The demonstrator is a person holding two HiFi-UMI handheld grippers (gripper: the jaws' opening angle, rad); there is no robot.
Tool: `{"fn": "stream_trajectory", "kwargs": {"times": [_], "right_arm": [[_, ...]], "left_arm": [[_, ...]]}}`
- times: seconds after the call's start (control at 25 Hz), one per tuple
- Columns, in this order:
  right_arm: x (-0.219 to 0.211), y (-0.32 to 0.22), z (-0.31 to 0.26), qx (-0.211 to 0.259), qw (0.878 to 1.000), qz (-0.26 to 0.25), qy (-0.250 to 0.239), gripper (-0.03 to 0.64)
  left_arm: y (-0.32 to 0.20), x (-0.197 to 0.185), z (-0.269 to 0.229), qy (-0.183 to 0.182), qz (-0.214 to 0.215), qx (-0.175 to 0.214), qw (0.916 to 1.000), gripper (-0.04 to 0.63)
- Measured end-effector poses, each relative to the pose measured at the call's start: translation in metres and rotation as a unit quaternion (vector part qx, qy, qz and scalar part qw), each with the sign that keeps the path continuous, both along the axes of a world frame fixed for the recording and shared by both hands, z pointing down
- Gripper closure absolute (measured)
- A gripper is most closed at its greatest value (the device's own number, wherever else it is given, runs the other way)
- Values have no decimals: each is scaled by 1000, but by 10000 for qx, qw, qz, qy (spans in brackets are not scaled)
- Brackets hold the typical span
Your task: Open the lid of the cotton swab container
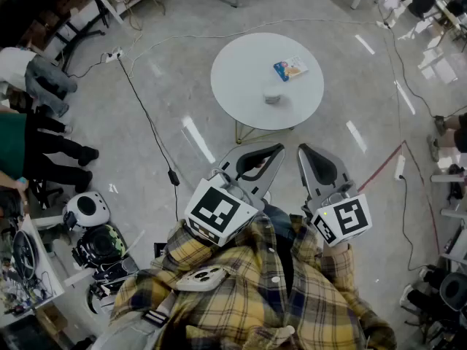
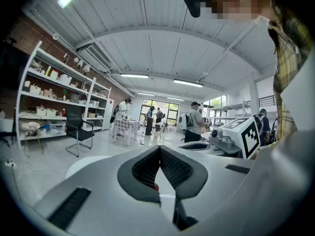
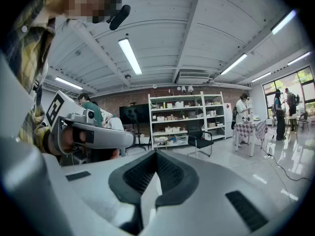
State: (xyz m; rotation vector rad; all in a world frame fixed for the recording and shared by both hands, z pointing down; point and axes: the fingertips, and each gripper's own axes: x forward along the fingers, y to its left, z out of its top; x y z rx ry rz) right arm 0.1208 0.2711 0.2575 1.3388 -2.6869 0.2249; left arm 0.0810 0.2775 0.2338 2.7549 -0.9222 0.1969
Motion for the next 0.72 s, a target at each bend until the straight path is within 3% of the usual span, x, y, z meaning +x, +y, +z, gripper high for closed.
{"fn": "stream_trajectory", "kwargs": {"times": [0.72], "right_arm": [[25,11,1,-21,9992,-113,-376,603]], "left_arm": [[12,13,2,-72,-401,82,9991,575]]}}
